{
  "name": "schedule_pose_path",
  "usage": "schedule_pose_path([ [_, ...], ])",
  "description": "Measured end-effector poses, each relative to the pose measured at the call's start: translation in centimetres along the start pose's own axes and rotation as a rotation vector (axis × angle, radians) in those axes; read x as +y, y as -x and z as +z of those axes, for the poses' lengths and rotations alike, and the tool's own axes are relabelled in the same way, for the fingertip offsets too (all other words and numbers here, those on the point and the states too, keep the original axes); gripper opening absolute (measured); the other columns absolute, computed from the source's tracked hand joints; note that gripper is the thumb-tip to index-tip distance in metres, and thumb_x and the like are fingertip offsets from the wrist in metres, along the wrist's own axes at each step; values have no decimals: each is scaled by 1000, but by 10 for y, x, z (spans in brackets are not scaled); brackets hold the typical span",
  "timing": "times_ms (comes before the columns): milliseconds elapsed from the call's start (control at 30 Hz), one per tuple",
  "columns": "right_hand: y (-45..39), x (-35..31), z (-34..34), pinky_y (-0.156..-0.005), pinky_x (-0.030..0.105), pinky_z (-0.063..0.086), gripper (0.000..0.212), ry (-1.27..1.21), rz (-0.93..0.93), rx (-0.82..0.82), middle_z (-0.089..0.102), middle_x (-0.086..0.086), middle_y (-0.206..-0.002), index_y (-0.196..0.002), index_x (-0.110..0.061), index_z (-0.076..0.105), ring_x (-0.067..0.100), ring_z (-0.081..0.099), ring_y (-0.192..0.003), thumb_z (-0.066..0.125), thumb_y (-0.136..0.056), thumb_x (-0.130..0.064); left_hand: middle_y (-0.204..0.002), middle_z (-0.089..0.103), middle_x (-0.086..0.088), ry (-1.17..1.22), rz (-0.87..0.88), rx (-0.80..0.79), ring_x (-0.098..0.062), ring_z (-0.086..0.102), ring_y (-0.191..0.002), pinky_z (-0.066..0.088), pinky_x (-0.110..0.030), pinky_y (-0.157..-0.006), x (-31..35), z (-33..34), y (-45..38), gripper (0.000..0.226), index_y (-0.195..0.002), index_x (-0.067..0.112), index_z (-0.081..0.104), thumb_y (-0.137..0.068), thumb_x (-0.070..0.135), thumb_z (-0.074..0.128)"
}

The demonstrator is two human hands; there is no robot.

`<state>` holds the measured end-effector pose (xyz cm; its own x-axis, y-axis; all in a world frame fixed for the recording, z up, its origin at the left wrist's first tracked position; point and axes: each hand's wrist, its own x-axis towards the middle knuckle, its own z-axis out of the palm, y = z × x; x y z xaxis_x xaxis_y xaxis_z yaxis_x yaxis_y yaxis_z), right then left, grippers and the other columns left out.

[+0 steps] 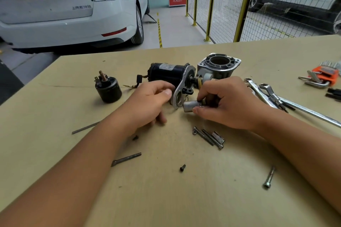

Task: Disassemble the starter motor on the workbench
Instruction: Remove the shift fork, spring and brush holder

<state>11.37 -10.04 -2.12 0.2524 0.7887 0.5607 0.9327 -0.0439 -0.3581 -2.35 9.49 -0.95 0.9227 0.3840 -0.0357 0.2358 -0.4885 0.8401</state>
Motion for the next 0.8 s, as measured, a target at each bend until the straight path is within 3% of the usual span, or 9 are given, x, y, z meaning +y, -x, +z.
schedule_pose_path([
  [133,1,0,-1,-52,29,48,18,1,3,-15,63,-4,-70,-83,-18,69,10,60,-61,80,-81,-33,-125,69,12,90,20,-176,-19,71,-67,46,-22,-46,-2,-11,4,40,-132,33,65,-106,5,53],
  [233,0,0,0,-53,36,50,21,4,13,-23,64,-1,-70,-82,-16,70,13,61,-62,77,-82,-35,-116,72,6,40,45,-165,-14,65,-63,45,-20,-47,0,-9,4,39,-124,32,70,-102,1,60],
  [333,0,0,-1,-52,35,51,19,-2,10,-33,63,-4,-70,-82,-18,69,11,61,-61,77,-82,-35,-95,73,14,-64,73,-163,-5,56,-53,43,-14,-47,1,-5,0,34,-122,29,68,-103,3,59],
  [433,0,-1,-2,-53,29,49,18,5,-1,-46,63,-5,-69,-81,-17,70,10,60,-61,78,-82,-34,-64,67,19,-97,45,-94,0,52,-45,40,-15,-42,-1,-4,-3,25,-117,32,66,-109,15,50],
  [500,0,-2,-2,-54,24,46,18,2,-5,-48,63,-6,-68,-81,-17,71,9,60,-61,78,-82,-33,-63,65,19,-137,38,-35,2,51,-45,41,-15,-45,1,0,-4,23,-108,29,68,-111,23,46],
  [567,0,-2,-1,-54,24,46,16,13,-9,-53,63,-5,-67,-80,-16,71,9,59,-60,80,-82,-29,-67,63,7,-228,47,48,-1,50,-49,41,-25,-54,4,6,-8,37,-96,13,71,-111,34,45],
  [667,0,-2,0,-54,32,47,16,33,0,-60,64,-2,-66,-81,-14,71,12,59,-59,82,-81,-25,-68,62,-14,-350,39,220,-21,52,-59,38,-34,-57,5,14,-11,63,-80,-1,65,-109,50,43],
  [733,0,-1,0,-54,33,47,16,35,1,-58,63,-2,-66,-81,-14,71,12,59,-59,82,-81,-25,-65,60,-9,-318,64,248,-24,56,-59,38,-33,-54,4,14,-8,54,-76,6,61,-110,43,43],
  [800,0,-1,0,-53,32,47,16,29,0,-57,63,-2,-66,-80,-14,71,12,59,-58,82,-80,-25,-80,69,-1,-121,72,139,-19,63,-56,42,-27,-46,2,8,-6,23,-101,19,69,-109,24,48],
])
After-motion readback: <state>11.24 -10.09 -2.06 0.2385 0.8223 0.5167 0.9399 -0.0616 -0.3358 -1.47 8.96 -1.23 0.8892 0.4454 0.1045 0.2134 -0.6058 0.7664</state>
